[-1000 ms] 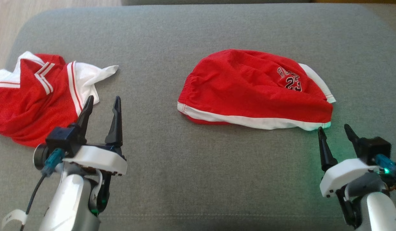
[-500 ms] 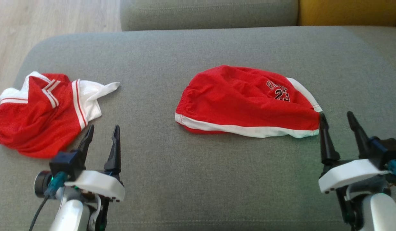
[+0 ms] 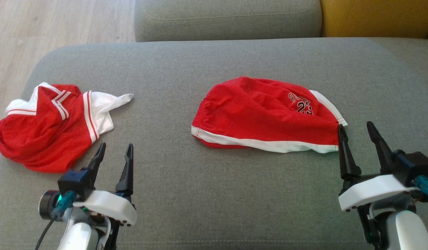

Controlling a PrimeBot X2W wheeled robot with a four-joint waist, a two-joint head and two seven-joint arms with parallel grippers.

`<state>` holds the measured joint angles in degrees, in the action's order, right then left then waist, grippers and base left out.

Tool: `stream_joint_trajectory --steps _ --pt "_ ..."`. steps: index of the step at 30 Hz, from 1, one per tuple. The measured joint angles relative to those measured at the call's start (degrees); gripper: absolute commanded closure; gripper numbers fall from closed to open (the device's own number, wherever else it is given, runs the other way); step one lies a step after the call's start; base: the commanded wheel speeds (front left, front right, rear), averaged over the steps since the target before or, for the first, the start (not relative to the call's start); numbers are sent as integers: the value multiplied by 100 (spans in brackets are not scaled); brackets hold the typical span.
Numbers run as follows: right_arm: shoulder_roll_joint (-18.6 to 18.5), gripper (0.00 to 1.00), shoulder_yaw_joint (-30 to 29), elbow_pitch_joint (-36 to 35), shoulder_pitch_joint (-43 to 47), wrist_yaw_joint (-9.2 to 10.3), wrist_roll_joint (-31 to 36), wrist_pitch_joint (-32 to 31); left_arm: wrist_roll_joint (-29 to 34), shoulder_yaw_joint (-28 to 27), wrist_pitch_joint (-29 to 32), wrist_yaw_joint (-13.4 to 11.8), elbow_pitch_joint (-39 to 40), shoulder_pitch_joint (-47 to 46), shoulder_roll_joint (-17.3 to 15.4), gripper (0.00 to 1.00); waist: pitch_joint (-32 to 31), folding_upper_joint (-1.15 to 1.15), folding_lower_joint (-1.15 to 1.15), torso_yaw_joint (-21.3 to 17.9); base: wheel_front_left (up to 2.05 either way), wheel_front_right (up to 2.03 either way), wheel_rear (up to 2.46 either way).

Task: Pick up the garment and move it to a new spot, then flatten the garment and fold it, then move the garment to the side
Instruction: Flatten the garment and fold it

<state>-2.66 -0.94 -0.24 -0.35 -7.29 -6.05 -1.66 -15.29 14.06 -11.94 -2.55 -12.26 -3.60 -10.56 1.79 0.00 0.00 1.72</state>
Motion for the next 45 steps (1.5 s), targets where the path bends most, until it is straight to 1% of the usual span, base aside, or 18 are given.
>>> stream_joint_trajectory --steps 10,14,16,21,24,30,32,33,37,45 --pt "0 0 21 12 -1 0 -110 16 -1 83 85 18 86 -44 -27 0 111 0 0 13 0 0 0" --pt "0 0 90 34 -29 0 -118 18 -60 337 238 288 10 -424 -7 0 241 0 0 -35 0 0 0" --pt "0 0 124 41 -30 0 -155 47 -90 470 392 476 -159 -756 30 0 311 0 0 -88 0 0 0" --pt "0 0 222 102 -93 0 -160 69 -325 806 739 831 -902 -1466 190 0 509 0 0 -281 0 0 0" --pt "0 0 275 119 -234 0 -160 76 -519 1025 894 942 -1447 -1780 222 0 644 0 0 -422 0 0 0" --pt "-1 0 288 170 -382 0 -160 135 -943 1348 939 968 -2262 -2315 207 0 852 0 0 -693 0 0 0" --pt "-1 0 280 198 -382 0 -160 144 -1105 1536 920 968 -2381 -2426 181 0 901 0 0 -749 0 0 0" --pt "-1 0 276 211 -382 0 -160 154 -1263 1714 857 969 -2485 -2518 153 0 936 0 0 -787 0 0 0" --pt "0 0 280 245 -383 0 -162 175 -1631 2006 719 968 -2662 -2637 8 0 967 0 0 -840 0 0 0" --pt "0 0 285 268 -408 0 -197 174 -2074 2377 506 969 -3101 -2826 -166 0 1028 0 0 -880 0 0 0"
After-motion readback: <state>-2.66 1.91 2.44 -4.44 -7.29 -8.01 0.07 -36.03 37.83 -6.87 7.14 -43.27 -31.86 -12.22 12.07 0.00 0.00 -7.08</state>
